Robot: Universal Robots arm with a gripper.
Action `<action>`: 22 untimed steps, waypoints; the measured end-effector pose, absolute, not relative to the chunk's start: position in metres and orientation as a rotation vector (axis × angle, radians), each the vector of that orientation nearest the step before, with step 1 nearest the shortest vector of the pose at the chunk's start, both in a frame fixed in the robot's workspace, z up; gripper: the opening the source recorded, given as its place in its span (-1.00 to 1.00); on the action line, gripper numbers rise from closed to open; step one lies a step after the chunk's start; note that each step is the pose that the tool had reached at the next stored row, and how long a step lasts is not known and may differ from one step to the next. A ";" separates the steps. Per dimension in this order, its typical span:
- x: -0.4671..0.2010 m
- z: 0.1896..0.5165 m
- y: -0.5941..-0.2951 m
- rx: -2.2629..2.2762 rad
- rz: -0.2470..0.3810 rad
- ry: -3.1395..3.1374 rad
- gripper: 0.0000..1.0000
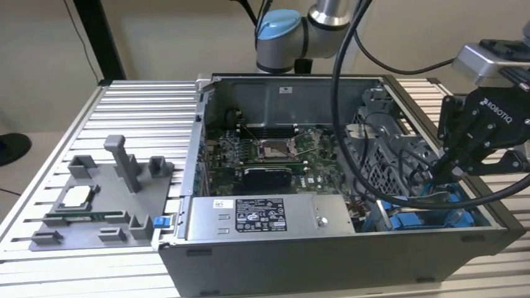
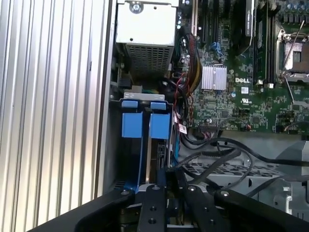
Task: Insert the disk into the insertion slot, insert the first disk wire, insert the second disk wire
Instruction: 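Insert the first disk wire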
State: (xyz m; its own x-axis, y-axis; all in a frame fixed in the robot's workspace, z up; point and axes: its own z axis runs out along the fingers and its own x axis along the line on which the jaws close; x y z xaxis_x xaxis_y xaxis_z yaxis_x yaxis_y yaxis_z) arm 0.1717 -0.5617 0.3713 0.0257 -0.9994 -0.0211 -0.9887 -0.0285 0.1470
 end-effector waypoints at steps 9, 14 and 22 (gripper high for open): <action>0.181 0.364 -0.567 2.205 -0.239 -2.138 -1.00; 0.182 0.358 -0.571 2.214 -0.248 -2.136 -1.00; 0.183 0.352 -0.573 2.236 -0.249 -2.111 -1.00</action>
State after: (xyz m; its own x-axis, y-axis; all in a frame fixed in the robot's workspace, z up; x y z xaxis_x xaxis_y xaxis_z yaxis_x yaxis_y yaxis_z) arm 0.1827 -0.5730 0.3523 0.0516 -0.9956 -0.0785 -0.9865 -0.0631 0.1511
